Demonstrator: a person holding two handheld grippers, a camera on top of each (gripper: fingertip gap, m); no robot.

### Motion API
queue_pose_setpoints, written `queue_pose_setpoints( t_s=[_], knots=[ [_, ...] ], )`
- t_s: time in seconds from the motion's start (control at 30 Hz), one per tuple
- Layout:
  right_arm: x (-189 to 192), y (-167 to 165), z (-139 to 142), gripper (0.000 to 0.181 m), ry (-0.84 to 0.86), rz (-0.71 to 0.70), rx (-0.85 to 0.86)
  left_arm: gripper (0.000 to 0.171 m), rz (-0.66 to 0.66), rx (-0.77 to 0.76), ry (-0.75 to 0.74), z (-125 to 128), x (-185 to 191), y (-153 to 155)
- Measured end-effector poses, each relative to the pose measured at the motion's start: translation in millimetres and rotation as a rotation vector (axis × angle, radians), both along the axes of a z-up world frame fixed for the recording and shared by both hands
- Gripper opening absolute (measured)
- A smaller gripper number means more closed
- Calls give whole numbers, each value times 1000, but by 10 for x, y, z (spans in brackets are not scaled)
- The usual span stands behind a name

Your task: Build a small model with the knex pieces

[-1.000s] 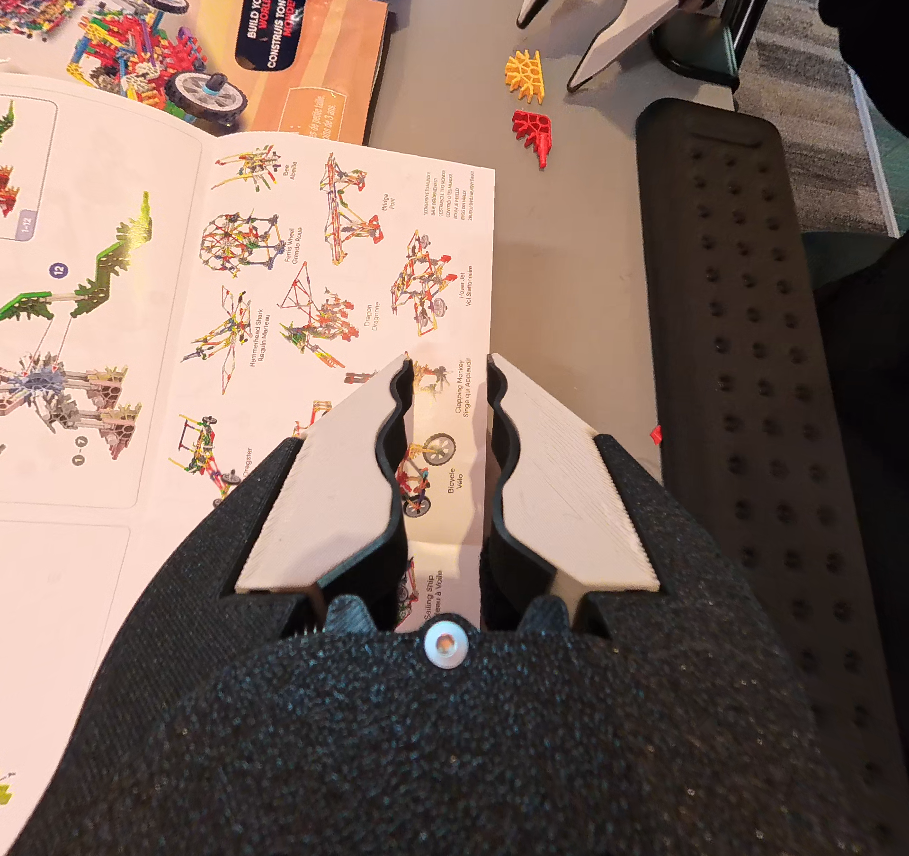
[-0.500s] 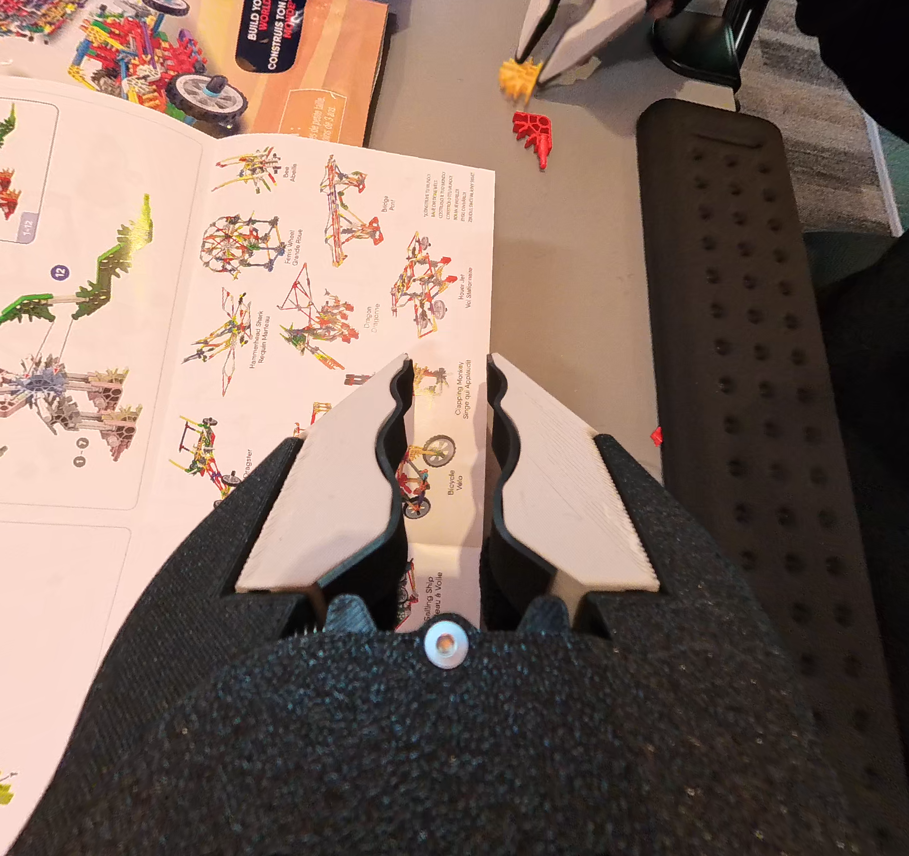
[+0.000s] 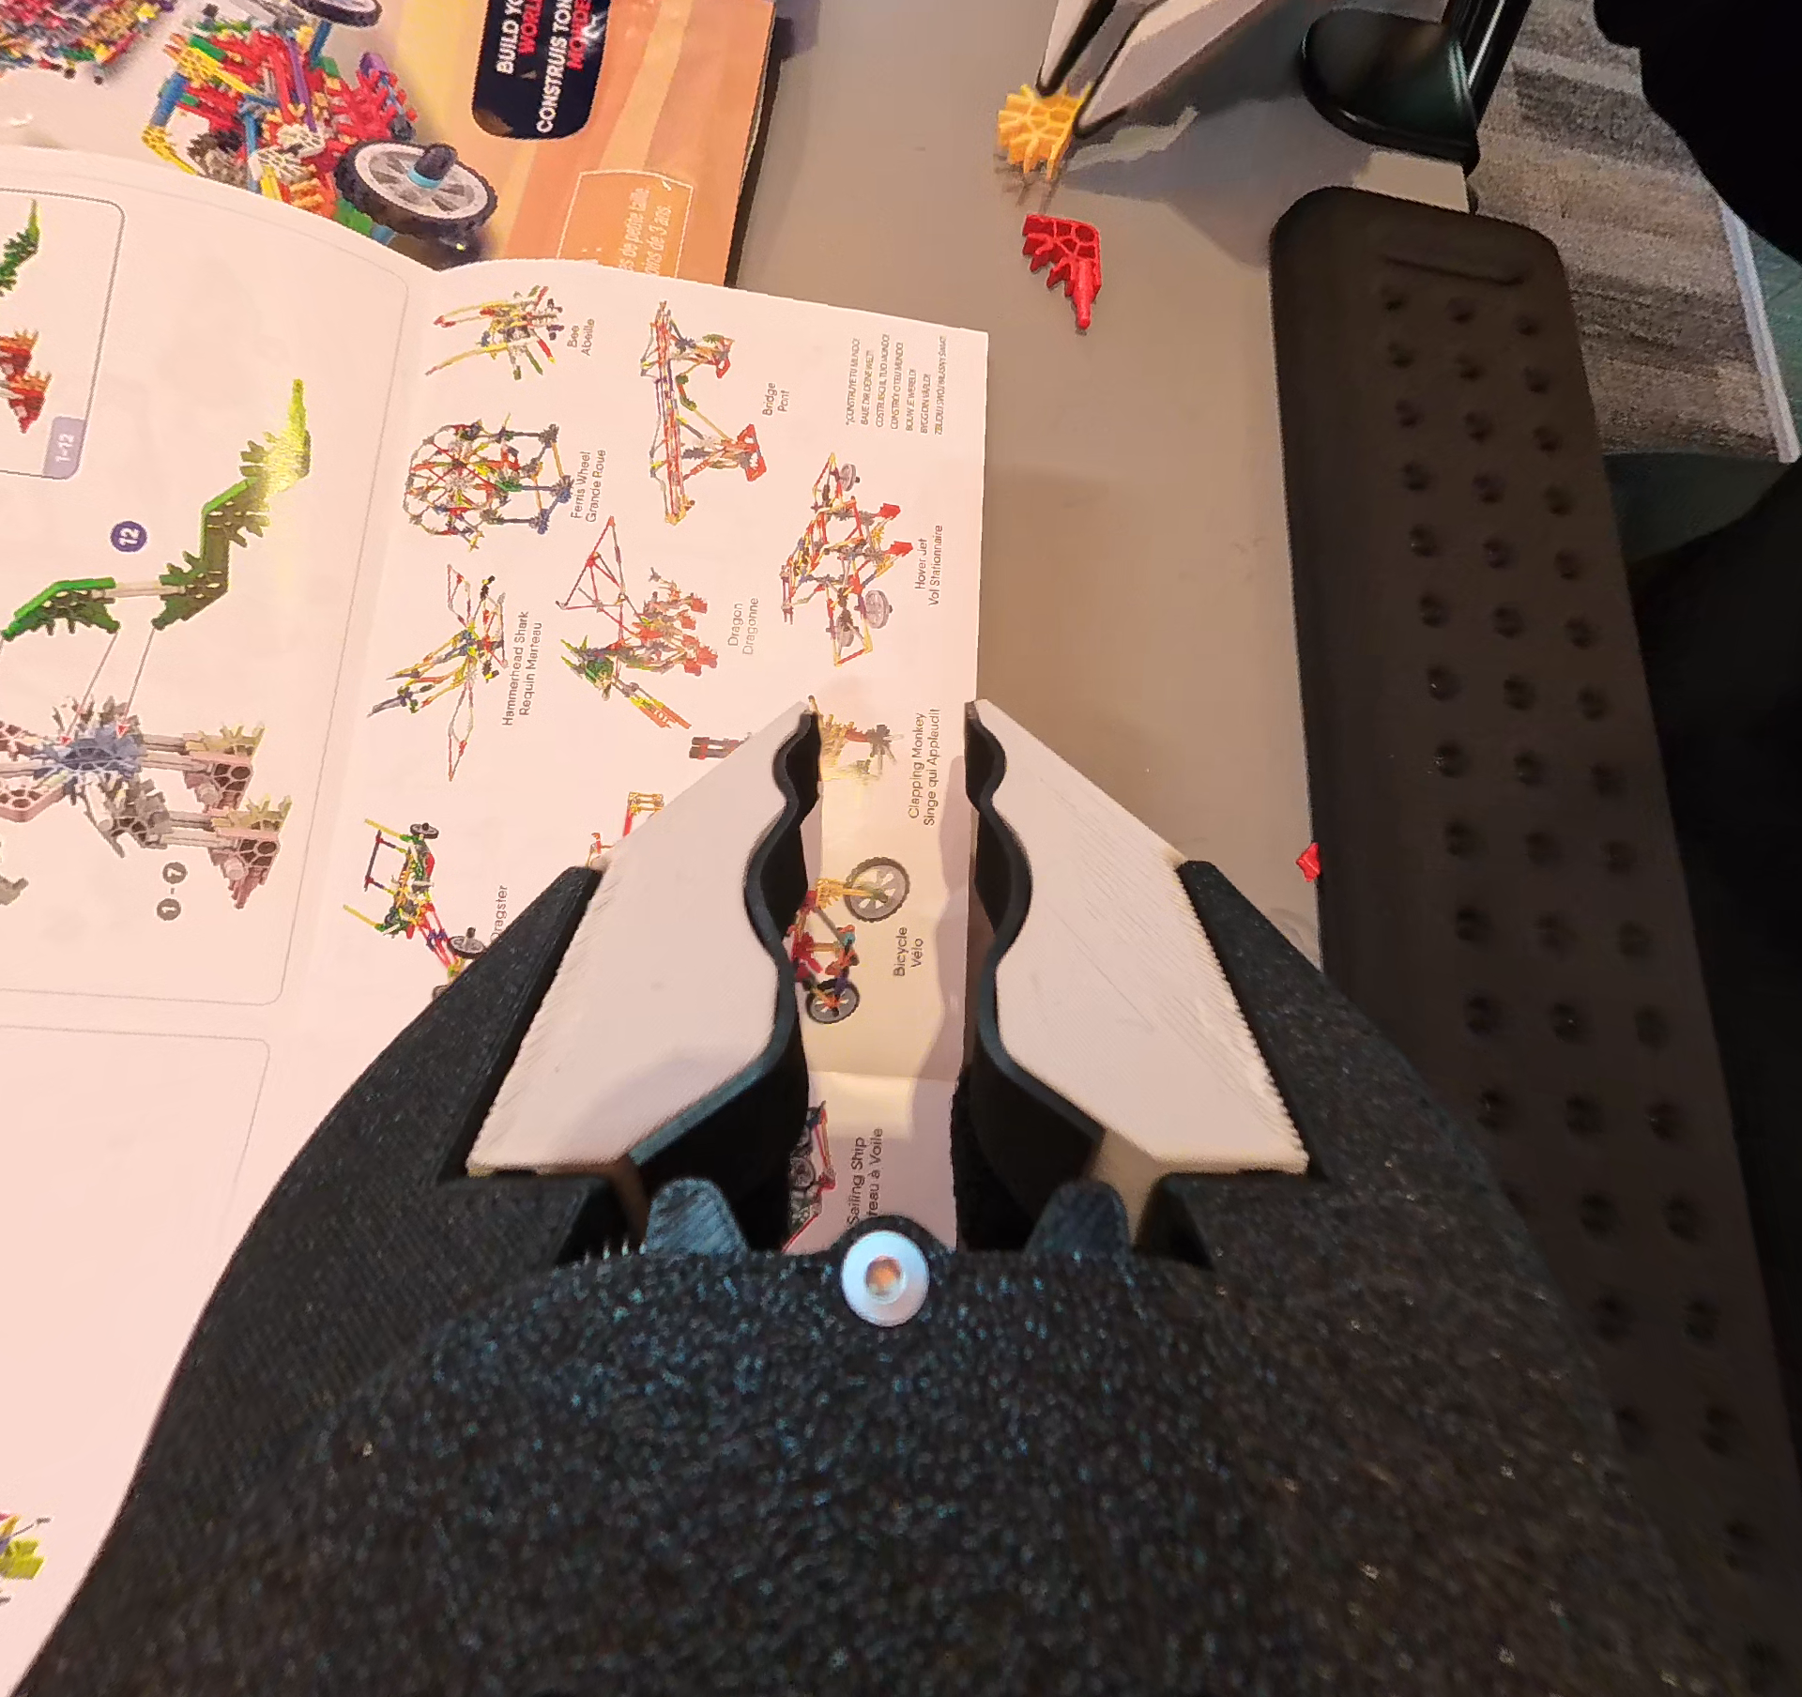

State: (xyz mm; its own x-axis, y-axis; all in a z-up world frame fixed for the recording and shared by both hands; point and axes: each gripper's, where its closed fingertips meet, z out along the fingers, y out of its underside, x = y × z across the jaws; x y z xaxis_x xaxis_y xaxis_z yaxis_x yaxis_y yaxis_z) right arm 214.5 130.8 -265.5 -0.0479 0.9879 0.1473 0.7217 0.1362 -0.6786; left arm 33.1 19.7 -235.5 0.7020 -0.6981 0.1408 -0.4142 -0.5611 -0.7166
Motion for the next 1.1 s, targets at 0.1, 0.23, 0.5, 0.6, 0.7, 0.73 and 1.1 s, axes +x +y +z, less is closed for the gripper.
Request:
queue_pose_setpoints(
  t_s=[0.1, 0.23, 0.5, 0.6, 0.7, 0.73, 1.1],
  knots=[
    [-45, -34, 74, 12, 24, 19, 1, 27, 6, 3, -1, 12, -16, 5],
    [-120, -96, 135, 11, 40, 59, 11, 27, 4, 3, 1, 9, -14, -5],
    [-249, -216, 139, 11, 46, 156, 31, 27, 5, 3, 2, 8, -31, -9],
    [-275, -248, 122, 11, 39, 182, 34, 27, 6, 2, 2, 3, -35, -9],
    [-286, -271, 101, 11, 31, 205, 37, 27, 6, 0, 2, -2, -36, -8],
    [-289, -282, 93, 11, 28, 214, 36, 27, 6, 0, 3, -3, -35, -8],
    [-278, -326, 3, 11, -11, 252, 40, 27, 1, -8, 3, -28, -21, -3]
  ],
)
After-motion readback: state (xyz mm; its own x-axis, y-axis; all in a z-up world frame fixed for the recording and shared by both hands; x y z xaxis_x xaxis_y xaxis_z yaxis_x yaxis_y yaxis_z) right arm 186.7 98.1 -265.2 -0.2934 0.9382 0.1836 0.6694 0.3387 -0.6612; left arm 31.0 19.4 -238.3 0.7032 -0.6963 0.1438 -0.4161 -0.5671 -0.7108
